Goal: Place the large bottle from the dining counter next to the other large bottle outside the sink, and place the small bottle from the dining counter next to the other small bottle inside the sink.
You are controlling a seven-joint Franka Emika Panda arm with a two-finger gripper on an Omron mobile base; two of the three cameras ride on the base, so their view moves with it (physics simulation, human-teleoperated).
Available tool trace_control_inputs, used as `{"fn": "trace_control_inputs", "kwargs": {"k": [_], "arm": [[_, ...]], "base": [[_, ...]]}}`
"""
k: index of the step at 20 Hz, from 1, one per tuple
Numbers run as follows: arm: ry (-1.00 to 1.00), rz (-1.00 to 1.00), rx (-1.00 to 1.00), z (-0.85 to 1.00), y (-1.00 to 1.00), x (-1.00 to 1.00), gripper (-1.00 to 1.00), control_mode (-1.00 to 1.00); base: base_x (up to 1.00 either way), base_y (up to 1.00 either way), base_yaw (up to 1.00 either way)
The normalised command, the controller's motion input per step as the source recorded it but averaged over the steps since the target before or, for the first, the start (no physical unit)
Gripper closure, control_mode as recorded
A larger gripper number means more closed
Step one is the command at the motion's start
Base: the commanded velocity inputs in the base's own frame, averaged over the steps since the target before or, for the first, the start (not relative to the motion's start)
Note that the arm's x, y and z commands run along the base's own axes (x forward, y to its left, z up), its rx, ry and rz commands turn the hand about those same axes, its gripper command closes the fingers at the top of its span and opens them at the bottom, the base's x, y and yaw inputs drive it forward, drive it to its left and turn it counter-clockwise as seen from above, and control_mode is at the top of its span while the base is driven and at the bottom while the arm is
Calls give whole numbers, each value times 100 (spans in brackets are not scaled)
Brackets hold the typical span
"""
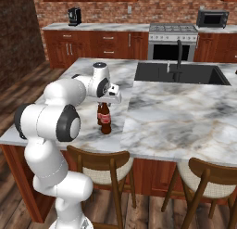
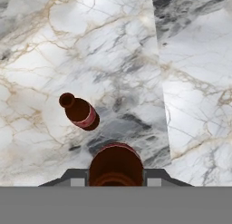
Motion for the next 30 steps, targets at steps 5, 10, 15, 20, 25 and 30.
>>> {"fn": "trace_control_inputs", "kwargs": {"k": [5, 10, 15, 20, 25, 30], "arm": [[0, 0, 0, 0, 0, 0, 100, -100], [8, 0, 0, 9, -3, -15, 100, -100], [2, -2, 0, 48, -11, -51, 100, -100], [-12, 0, 0, 14, -6, -35, 100, -100], [-24, 0, 0, 4, 0, -68, 100, -100], [-18, 0, 0, 23, 2, -86, 100, -100]], "base": [[0, 0, 0], [0, 0, 0], [0, 0, 0], [0, 0, 0], [0, 0, 0], [0, 0, 0]]}}
